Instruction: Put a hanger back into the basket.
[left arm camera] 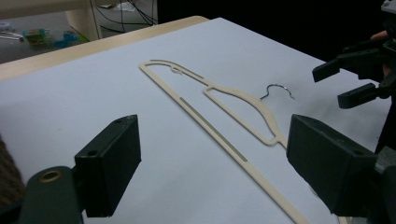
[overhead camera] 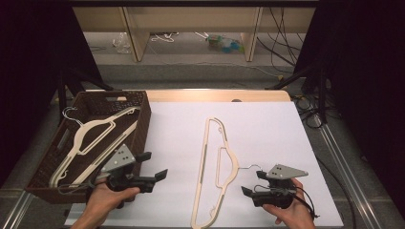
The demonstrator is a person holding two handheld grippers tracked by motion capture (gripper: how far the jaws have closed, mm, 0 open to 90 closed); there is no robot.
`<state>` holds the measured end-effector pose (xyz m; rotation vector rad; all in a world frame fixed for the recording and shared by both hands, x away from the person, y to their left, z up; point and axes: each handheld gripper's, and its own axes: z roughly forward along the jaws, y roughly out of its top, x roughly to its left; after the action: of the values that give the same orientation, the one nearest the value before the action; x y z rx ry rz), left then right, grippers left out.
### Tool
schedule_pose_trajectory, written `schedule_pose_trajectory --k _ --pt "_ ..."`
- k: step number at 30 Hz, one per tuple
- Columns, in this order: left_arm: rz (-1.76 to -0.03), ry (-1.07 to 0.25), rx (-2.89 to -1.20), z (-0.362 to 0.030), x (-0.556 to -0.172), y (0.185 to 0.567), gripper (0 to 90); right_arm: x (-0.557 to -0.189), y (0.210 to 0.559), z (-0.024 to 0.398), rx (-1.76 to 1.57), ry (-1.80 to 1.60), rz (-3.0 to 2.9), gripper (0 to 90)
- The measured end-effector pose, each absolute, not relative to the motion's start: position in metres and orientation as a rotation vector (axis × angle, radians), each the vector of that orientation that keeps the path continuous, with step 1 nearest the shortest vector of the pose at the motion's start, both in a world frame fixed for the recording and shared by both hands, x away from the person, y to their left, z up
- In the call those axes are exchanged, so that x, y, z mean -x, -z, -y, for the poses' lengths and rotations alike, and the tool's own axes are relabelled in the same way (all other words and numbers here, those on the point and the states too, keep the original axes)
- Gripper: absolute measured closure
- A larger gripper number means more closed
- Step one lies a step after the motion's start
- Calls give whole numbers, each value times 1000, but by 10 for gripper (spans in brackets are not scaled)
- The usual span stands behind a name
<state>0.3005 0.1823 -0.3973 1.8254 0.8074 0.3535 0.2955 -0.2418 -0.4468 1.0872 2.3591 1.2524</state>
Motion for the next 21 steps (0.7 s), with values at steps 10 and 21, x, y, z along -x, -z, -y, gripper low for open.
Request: schedule_pose_trajectory --k 10,21 --pt "-803 -356 -1817 -177 -293 417 168 -295 448 241 -1095 -1248 -2368 212" --pt "-799 -331 -1846 -170 -289 433 166 -296 449 239 -1130 -1224 -2372 205"
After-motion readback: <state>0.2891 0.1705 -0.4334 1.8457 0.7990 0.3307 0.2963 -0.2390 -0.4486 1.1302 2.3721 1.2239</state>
